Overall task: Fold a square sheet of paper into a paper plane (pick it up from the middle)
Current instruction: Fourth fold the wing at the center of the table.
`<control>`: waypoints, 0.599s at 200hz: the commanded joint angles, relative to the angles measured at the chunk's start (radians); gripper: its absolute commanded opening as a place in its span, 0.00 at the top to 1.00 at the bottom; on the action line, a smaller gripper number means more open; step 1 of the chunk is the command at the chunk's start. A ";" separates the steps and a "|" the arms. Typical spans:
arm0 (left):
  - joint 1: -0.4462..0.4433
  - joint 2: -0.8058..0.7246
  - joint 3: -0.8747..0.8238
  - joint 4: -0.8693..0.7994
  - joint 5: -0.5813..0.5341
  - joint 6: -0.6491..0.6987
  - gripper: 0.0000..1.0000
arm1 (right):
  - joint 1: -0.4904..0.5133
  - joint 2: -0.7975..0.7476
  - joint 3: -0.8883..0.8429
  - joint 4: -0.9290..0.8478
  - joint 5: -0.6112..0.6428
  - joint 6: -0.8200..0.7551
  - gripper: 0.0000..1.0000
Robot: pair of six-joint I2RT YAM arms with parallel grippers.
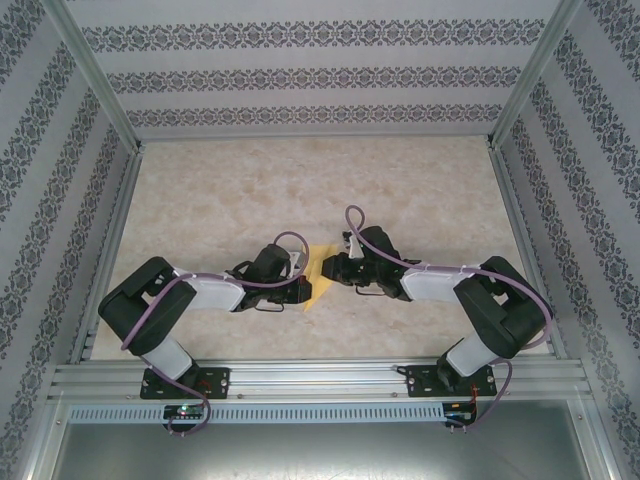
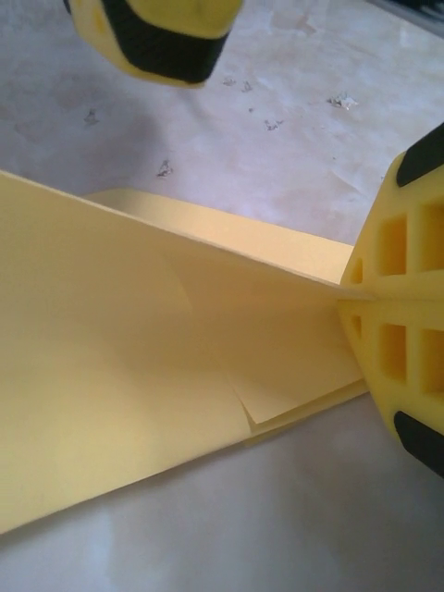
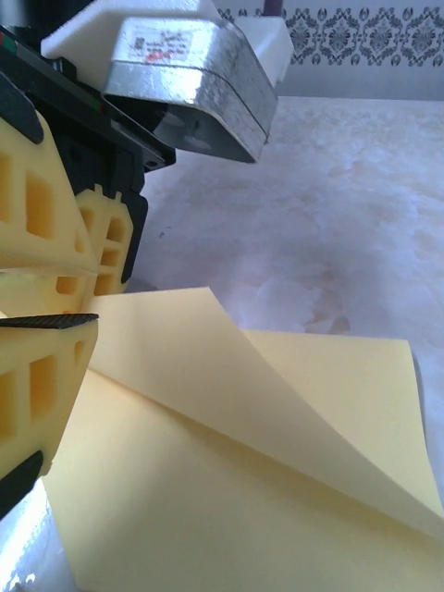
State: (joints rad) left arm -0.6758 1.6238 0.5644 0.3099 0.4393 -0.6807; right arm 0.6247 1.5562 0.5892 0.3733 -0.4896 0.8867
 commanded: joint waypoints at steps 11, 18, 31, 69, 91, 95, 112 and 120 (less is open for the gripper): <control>0.032 0.022 -0.031 0.059 0.069 -0.047 0.97 | 0.013 0.025 0.042 -0.013 -0.002 -0.028 0.80; 0.038 0.024 -0.035 0.068 0.079 -0.056 0.97 | 0.014 0.039 0.062 -0.024 -0.009 -0.037 0.80; 0.050 0.021 -0.053 0.095 0.094 -0.078 0.97 | 0.015 0.058 0.093 -0.063 0.008 -0.044 0.81; 0.089 -0.005 -0.116 0.146 0.098 -0.134 0.97 | 0.017 0.117 0.144 -0.049 -0.018 -0.044 0.81; 0.097 0.000 -0.119 0.151 0.110 -0.158 0.97 | 0.026 0.151 0.173 -0.042 -0.038 -0.043 0.81; 0.099 0.001 -0.124 0.157 0.109 -0.167 0.97 | 0.028 0.156 0.177 -0.042 -0.040 -0.043 0.81; 0.105 0.006 -0.136 0.158 0.098 -0.190 0.97 | 0.030 0.181 0.187 -0.030 -0.056 -0.039 0.81; 0.110 0.013 -0.132 0.146 0.103 -0.194 0.97 | 0.033 0.191 0.193 -0.022 -0.065 -0.037 0.81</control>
State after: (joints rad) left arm -0.5911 1.6241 0.4595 0.4919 0.5541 -0.8307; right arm 0.6464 1.7157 0.7521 0.3317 -0.5152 0.8642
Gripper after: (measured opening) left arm 0.068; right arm 0.187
